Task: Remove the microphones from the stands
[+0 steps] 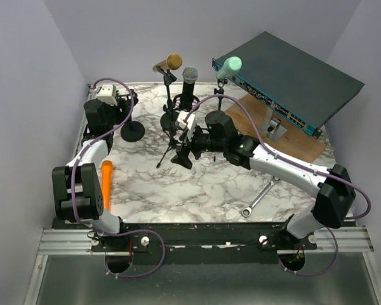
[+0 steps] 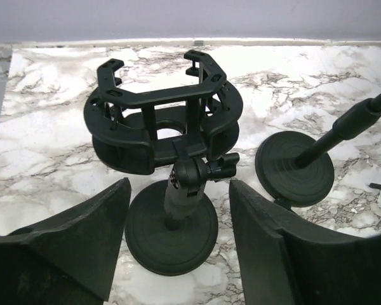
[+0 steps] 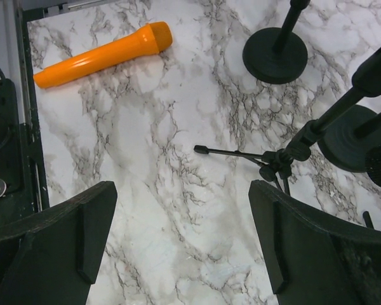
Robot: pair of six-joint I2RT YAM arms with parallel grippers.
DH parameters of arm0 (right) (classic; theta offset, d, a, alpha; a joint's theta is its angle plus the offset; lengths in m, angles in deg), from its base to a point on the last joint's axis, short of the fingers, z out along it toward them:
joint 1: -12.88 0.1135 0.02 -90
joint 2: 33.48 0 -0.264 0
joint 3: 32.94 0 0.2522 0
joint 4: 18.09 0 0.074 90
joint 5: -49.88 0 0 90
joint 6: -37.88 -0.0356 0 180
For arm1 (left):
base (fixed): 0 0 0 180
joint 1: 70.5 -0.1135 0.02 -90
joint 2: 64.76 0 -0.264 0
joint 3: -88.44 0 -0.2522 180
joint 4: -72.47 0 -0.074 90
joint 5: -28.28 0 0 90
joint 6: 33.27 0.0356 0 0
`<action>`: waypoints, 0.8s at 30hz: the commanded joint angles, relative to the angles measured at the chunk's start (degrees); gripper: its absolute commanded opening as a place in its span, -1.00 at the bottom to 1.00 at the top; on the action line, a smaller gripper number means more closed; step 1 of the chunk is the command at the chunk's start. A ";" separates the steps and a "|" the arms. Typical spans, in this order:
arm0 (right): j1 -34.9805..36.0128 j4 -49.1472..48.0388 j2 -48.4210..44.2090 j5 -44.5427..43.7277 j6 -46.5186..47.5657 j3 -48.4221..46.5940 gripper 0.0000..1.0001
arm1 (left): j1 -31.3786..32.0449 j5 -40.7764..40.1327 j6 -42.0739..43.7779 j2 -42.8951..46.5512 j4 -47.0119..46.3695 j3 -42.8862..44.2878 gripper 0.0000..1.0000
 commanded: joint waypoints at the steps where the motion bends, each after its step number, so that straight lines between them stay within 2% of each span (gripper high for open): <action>1: -0.24 0.00 -3.29 -2.78 0.69 -0.65 0.86 | -0.02 -1.45 2.12 5.98 0.99 -2.18 0.40; 5: -0.33 0.07 -6.89 -5.66 2.59 1.32 0.87 | -0.03 -1.15 3.17 12.91 4.00 -4.40 0.70; 9: -0.94 -3.38 -10.53 -10.29 3.10 5.84 0.87 | -0.07 0.10 4.61 20.83 10.55 -4.95 0.81; 12: -1.22 -4.68 -11.44 -10.15 2.54 7.03 0.86 | -0.07 4.76 5.40 25.72 18.00 -3.04 0.85; 17: -1.45 -4.74 -11.30 -11.82 0.88 6.38 0.86 | 1.05 19.13 7.85 30.59 28.23 0.65 0.91; 21: -2.13 -4.69 -11.08 -12.54 1.57 7.02 0.86 | 6.88 20.74 11.85 30.69 30.35 2.34 0.91; 24: -2.70 -6.44 -11.42 -12.27 2.71 8.24 0.86 | 11.56 21.87 13.52 27.62 30.41 4.36 0.91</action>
